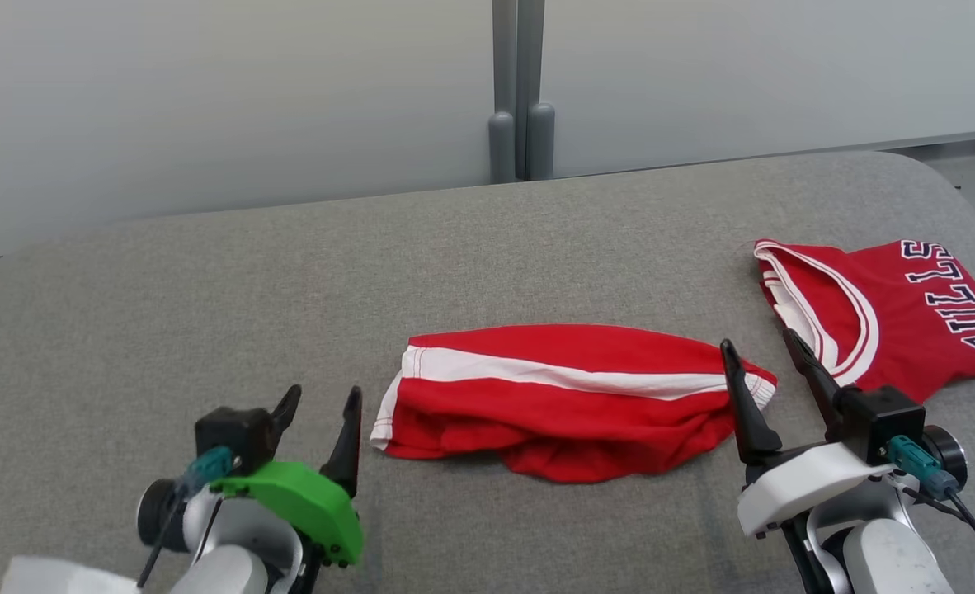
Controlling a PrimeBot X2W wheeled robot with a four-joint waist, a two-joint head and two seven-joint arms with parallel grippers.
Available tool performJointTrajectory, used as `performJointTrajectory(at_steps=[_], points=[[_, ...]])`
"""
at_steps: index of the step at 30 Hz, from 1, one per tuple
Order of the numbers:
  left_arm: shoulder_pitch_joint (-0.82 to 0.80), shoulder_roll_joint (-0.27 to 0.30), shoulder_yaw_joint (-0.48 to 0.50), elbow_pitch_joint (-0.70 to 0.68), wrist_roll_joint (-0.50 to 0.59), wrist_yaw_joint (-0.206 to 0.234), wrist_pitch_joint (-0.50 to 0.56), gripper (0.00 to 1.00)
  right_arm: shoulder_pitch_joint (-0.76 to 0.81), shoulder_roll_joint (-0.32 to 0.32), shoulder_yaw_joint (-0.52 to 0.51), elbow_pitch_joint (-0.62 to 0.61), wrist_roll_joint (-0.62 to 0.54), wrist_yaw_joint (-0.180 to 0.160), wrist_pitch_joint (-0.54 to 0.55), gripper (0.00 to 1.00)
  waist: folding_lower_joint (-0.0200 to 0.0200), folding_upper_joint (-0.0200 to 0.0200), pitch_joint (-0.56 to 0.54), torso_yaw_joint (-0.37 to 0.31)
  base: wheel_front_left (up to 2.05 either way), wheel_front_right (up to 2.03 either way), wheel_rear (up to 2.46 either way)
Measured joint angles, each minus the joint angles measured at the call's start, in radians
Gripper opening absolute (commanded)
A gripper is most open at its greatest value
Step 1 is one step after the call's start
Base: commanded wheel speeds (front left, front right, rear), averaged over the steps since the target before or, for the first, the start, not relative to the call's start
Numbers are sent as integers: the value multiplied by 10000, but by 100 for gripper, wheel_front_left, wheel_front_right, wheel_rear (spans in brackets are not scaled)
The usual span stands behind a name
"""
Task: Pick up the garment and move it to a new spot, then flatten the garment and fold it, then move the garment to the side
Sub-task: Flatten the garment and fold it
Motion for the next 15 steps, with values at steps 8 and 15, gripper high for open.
performJointTrajectory(at_steps=[8, 15], points=[[-2204, -849, -288, 2010, -1183, -1246, 2232, 100, -179, 4, 96, -67, 0, 0, 71, 100, 0, 0, 481, -382, 0, 0, 0], [-3600, -1235, -207, 3969, -1758, -1559, 3540, 100, -513, 8, 169, -63, 0, 0, 2, 100, 0, 0, 1124, -862, 0, 0, 0]])
